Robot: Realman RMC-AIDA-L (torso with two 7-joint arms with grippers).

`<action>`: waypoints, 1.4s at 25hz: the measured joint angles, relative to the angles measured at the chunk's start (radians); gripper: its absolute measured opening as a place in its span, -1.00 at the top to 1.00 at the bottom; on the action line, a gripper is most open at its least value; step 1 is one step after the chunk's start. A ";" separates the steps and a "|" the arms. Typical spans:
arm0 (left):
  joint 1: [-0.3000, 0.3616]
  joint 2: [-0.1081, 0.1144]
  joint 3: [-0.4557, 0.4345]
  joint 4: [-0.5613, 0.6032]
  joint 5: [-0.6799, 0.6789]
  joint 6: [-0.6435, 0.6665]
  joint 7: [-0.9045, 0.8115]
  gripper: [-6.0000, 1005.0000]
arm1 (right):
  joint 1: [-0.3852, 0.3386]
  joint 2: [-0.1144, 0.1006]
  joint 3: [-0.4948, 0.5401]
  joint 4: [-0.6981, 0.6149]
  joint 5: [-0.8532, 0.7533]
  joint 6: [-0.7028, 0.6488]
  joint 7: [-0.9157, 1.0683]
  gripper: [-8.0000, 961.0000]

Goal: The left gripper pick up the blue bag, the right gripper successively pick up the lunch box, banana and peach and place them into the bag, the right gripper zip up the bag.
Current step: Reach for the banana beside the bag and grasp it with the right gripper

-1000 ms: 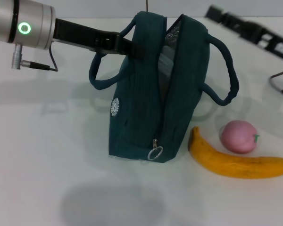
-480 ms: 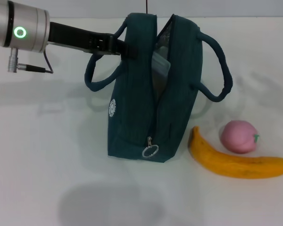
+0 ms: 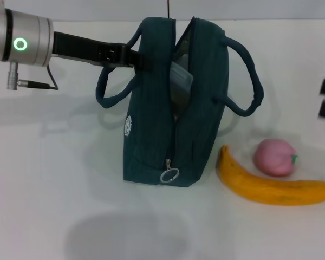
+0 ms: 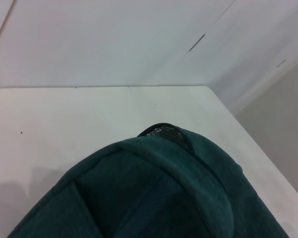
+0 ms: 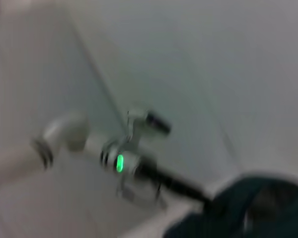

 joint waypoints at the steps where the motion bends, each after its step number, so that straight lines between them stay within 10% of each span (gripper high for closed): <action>1: 0.001 -0.001 0.000 0.000 0.000 0.000 -0.002 0.89 | 0.002 0.008 -0.006 -0.078 -0.056 -0.009 0.055 -0.38; 13: 0.004 -0.009 0.000 0.000 0.000 0.000 -0.007 0.89 | 0.220 0.030 -0.288 -0.431 -0.582 -0.015 0.527 -0.38; 23: -0.010 -0.014 0.000 0.000 -0.021 0.000 -0.011 0.89 | 0.437 0.033 -0.416 -0.322 -0.800 -0.084 0.766 -0.37; 35: -0.016 -0.011 0.000 0.000 -0.029 0.000 -0.011 0.89 | 0.521 0.034 -0.532 -0.162 -0.863 0.041 0.763 -0.34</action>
